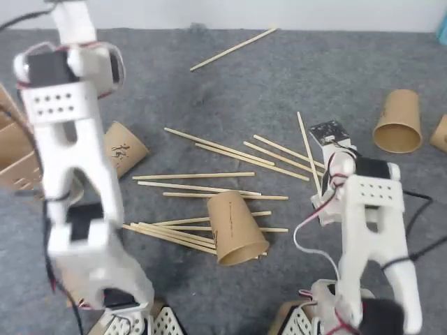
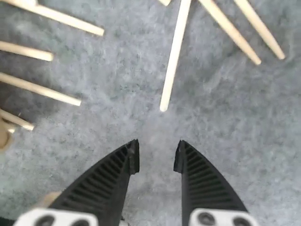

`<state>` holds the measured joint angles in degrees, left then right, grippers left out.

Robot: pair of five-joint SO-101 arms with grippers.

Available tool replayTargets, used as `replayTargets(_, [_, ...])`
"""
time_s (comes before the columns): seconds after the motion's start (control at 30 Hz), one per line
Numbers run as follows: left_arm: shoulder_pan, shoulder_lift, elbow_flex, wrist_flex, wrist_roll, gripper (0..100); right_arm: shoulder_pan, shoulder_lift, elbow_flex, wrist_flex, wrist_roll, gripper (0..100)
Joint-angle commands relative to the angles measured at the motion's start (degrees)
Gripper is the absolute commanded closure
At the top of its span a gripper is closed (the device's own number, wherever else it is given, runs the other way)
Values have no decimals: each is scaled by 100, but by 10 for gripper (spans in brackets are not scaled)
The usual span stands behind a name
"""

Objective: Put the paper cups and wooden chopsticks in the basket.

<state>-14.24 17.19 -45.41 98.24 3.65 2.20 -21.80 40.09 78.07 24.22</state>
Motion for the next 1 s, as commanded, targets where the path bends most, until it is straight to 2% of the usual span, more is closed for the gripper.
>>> replayTargets(0.0, [-26,-2136,2818,-818,-88,986,-13,514,-422,-426,70,853])
replayTargets(0.23, [-211,-4114,6791,-2831,-123,984,-101,1244,-818,-558,53,833])
replayTargets(0.37, [264,-5029,7969,-3191,-97,983,40,866,-1160,92,35,832])
replayTargets(0.47, [923,-5503,8198,-2927,-79,963,110,497,-1266,374,-158,832])
replayTargets(0.67, [1864,-5143,7934,-2778,457,776,101,347,-677,356,-325,832])
replayTargets(0.8, [2347,-4299,7477,-2664,782,784,295,347,123,-426,-686,832])
replayTargets(0.97, [2541,-3314,6835,-2954,1565,799,796,312,677,-1156,-1196,833])
